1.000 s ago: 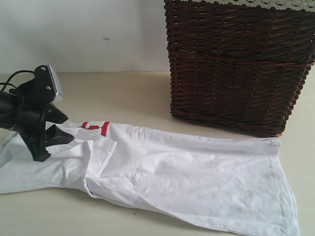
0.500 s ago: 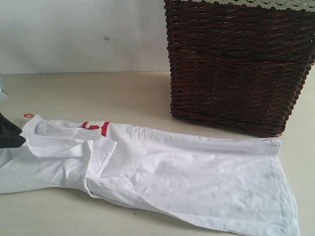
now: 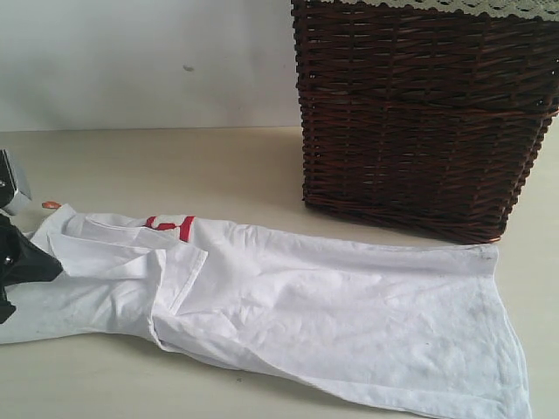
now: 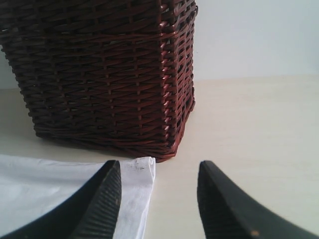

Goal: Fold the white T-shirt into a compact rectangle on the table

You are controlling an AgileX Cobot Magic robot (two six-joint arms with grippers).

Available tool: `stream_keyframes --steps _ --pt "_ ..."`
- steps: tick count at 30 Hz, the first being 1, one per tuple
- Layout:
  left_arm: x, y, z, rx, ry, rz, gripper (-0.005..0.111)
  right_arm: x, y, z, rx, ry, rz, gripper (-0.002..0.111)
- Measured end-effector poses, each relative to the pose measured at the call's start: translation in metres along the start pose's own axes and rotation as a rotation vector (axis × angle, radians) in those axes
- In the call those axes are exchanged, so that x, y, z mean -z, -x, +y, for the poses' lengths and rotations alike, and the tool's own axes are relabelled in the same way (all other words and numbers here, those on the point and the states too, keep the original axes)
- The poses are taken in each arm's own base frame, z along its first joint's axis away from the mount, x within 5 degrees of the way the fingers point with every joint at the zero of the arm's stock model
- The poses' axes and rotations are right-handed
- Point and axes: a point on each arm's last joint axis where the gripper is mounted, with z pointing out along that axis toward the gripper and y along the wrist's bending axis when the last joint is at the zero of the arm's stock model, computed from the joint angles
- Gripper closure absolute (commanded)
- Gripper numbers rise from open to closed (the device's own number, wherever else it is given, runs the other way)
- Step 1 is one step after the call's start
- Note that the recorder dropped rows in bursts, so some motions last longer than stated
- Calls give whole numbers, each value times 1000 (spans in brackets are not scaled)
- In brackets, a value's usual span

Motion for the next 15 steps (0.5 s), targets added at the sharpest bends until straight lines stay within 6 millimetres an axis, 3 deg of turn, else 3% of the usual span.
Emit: stream_keyframes --steps 5,12,15 --pt "-4 8 -1 -2 17 -43 107 0 0 0 0 0 0 61" --pt "-28 27 -17 -49 -17 -35 107 0 0 0 0 0 0 61" --pt "-31 39 -13 -61 41 -38 107 0 0 0 0 0 0 61"
